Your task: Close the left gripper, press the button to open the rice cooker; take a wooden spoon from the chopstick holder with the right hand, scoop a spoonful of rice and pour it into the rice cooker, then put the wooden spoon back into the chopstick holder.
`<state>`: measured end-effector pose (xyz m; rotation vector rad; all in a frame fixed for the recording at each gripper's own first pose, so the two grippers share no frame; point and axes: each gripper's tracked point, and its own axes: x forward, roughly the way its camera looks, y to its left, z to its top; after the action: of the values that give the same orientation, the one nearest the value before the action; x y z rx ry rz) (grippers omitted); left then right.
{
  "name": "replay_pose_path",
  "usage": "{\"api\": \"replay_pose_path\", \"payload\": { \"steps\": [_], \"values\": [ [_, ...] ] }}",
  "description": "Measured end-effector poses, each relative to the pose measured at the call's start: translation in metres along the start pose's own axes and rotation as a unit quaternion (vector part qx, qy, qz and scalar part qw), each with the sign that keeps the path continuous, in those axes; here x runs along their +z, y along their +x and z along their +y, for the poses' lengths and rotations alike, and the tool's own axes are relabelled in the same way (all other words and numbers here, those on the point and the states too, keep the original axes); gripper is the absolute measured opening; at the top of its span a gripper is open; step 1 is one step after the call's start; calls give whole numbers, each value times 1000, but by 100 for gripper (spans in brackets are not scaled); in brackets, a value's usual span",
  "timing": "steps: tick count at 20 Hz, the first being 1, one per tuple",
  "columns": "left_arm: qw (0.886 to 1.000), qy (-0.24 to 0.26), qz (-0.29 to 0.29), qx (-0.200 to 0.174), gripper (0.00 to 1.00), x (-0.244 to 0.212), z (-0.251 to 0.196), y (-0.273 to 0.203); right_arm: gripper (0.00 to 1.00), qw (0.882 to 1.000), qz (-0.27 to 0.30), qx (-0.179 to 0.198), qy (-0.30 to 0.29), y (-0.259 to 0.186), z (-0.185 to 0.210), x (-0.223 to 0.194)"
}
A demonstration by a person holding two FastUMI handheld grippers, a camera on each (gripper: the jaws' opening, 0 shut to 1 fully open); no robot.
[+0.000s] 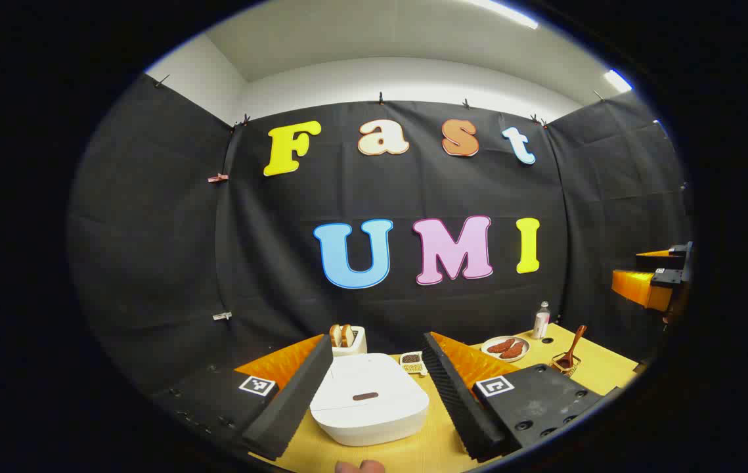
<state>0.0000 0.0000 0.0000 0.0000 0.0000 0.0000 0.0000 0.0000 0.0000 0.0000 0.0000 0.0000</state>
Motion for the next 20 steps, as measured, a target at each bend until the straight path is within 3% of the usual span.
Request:
{"api": "replay_pose_path", "payload": {
  "steps": [20],
  "values": [
    [1000,0,-1,-25,95,0,-15,4,97,1000,-3,-13,-13,-1,-7,1]
  ]
}}
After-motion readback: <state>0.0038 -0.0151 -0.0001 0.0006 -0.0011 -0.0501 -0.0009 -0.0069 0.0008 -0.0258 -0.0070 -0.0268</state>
